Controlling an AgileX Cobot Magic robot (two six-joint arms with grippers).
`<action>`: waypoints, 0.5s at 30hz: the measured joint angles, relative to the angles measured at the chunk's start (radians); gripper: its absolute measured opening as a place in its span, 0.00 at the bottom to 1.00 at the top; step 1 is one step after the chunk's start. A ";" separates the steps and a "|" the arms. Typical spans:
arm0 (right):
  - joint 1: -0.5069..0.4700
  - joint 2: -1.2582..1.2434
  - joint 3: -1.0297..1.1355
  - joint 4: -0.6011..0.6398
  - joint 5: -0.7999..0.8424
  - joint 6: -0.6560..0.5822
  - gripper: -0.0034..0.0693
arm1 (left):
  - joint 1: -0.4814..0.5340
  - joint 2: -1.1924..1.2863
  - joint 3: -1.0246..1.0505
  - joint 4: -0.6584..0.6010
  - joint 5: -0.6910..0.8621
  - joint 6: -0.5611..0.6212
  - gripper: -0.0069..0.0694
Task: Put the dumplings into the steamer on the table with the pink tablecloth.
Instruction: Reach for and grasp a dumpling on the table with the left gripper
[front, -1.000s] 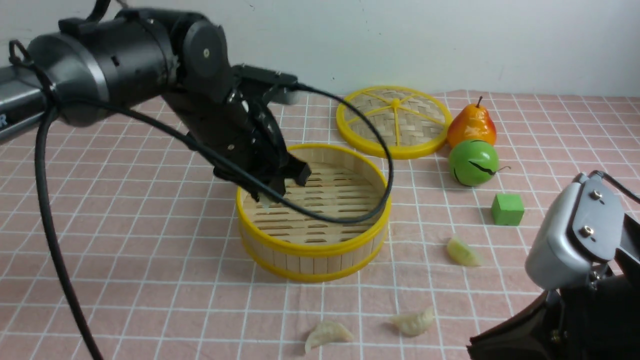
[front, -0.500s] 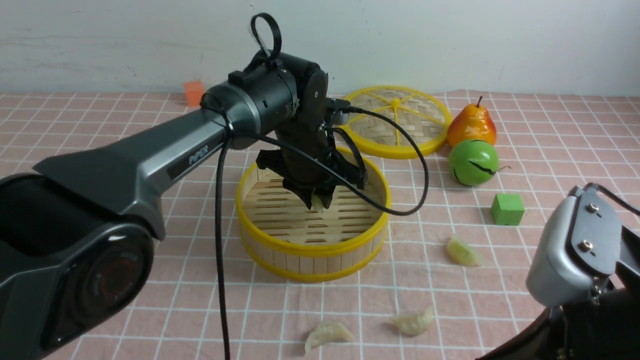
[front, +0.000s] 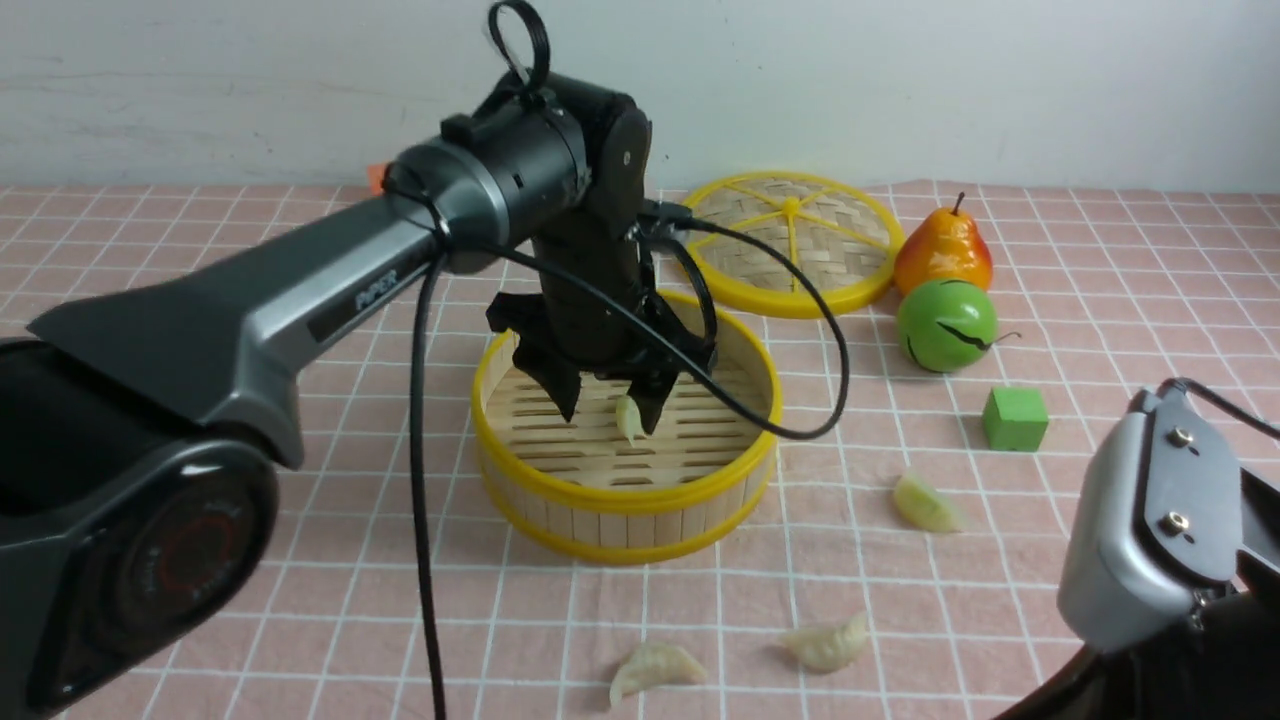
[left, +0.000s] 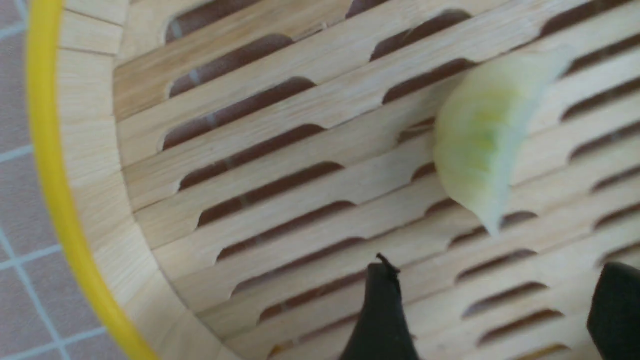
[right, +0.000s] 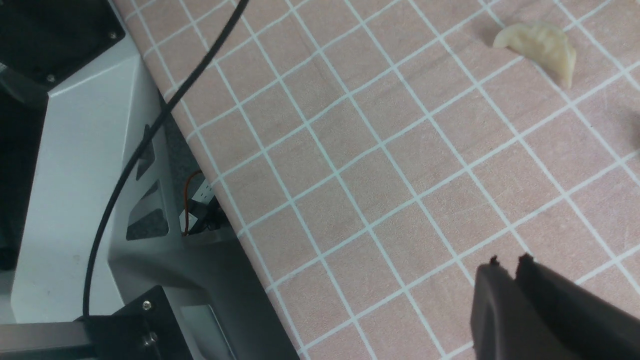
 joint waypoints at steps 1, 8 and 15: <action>0.000 0.000 0.000 -0.002 -0.007 -0.013 0.12 | 0.000 -0.048 0.017 -0.035 0.001 0.013 0.77; 0.000 0.000 0.000 -0.011 -0.040 -0.021 0.13 | -0.091 -0.279 0.250 -0.105 0.003 0.132 0.77; 0.000 0.000 0.000 -0.017 -0.028 -0.024 0.15 | -0.267 -0.376 0.636 -0.082 -0.078 0.236 0.77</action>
